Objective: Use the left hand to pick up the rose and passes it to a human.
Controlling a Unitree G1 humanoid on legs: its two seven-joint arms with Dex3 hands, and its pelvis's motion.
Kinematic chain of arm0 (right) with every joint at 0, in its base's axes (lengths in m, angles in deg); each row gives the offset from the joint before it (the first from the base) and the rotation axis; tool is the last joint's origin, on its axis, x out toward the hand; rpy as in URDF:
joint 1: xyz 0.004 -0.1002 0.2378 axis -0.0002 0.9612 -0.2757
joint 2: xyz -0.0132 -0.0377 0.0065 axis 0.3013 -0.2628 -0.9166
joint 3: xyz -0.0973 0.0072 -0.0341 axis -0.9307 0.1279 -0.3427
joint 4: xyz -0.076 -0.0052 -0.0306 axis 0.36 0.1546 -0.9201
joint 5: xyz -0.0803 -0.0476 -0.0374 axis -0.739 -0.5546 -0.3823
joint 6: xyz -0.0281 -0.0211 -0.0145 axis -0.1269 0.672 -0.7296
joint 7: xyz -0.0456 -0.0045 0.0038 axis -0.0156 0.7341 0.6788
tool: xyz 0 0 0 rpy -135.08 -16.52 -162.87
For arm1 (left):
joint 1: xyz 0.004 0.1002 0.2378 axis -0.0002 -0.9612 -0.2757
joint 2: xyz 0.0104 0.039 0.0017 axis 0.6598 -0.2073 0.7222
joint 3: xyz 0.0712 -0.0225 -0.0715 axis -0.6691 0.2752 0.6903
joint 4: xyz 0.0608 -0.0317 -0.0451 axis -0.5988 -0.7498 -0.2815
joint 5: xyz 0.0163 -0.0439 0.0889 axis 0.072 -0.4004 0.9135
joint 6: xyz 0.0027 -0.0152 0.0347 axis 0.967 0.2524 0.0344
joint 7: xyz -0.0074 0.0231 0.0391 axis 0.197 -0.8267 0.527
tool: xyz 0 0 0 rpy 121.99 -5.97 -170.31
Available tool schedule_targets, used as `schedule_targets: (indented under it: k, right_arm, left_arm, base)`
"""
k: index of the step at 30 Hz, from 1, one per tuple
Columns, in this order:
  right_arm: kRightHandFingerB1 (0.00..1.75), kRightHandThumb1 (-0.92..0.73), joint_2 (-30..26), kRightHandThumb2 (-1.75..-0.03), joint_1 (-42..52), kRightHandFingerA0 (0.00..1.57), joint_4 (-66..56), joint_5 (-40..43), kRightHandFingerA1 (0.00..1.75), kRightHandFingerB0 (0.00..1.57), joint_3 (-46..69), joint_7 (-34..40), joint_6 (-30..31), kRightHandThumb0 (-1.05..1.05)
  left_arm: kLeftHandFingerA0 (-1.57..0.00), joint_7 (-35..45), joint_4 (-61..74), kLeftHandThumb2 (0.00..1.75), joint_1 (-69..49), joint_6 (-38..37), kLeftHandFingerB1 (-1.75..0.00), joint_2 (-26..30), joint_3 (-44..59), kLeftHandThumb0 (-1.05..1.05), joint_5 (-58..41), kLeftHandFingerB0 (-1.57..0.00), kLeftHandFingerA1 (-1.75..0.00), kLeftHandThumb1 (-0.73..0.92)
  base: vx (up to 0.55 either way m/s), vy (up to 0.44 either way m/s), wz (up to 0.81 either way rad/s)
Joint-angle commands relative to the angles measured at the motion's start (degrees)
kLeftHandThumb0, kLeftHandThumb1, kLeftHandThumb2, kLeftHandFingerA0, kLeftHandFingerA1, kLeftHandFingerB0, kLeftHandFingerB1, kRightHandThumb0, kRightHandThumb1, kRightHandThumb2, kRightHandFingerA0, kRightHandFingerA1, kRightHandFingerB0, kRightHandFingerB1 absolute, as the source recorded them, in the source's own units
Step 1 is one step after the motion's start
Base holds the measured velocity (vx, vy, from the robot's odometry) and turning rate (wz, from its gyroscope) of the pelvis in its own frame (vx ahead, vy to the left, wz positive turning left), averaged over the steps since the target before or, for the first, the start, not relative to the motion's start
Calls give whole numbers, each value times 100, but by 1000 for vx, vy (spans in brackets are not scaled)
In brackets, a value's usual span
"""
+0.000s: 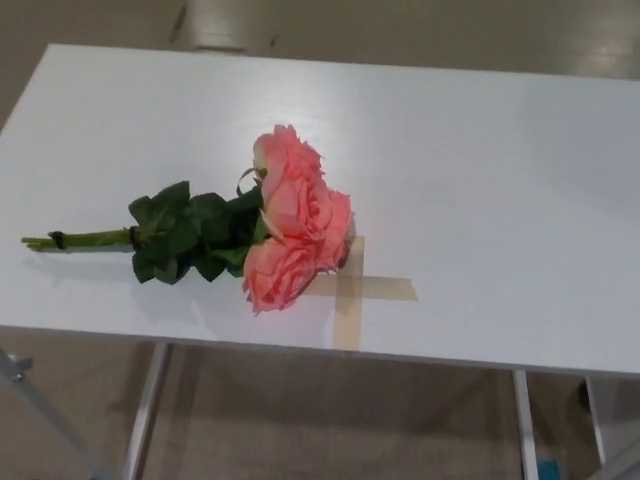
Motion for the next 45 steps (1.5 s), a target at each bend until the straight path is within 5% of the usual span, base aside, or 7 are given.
schedule_targets:
  k: [1, 9, 14, 16, 22, 31, 45]
  right_arm:
    - [40, -67, -24, -60, 94, 69, 83, -29, 46, 52, -19, 126, -195, -43]
    - [40, -67, -34, -60, 195, 70, 118, -51, 46, 52, -56, 160, -251, -43]
    - [40, -67, -66, -60, 237, 70, 133, -41, 46, 52, -54, 126, -257, -43]
    - [40, -67, -96, -60, 267, 69, 140, -32, 46, 52, -46, 90, -270, -43]
    - [40, -67, -121, -60, 257, 71, 162, -82, 46, 53, -90, 91, -222, -43]
    - [40, -67, -93, -60, 261, 69, 180, 43, 46, 53, 35, 54, -114, -41]
    - [40, -67, -150, -60, 196, 68, 201, -80, 46, 54, -66, 45, -79, -41]
  left_arm:
    - [-39, 137, -130, 58, -42, -302, -32, 21, -5, -37, 49, -33, -36, 59]
    - [-21, 553, -2, 56, -210, -554, -28, 57, -16, -47, 2, -18, -32, 52]
    - [-1, 1325, 368, 88, -406, -725, -47, 160, -34, -30, -146, 0, -49, 32]
    - [-10, 2793, 1784, 55, -1012, -760, -31, 402, -53, -51, -784, -28, -26, 46]
    - [-29, 3841, 4966, 67, -2255, -128, -41, 961, -229, -52, -1821, -36, -43, 39]
    - [-31, 3567, 8656, 68, -3575, -233, -41, 1632, 286, -50, -2834, -28, -46, 35]
    - [-24, 2847, 10287, 68, -3139, -84, -35, 1453, 1349, -69, -4172, -21, -43, 37]
  base:
    - [0, 0, 0]
    - [0, 0, 0]
    - [0, 0, 0]
    - [0, 0, 0]
    - [0, 0, 0]
    - [0, 0, 0]
    - [0, 0, 0]
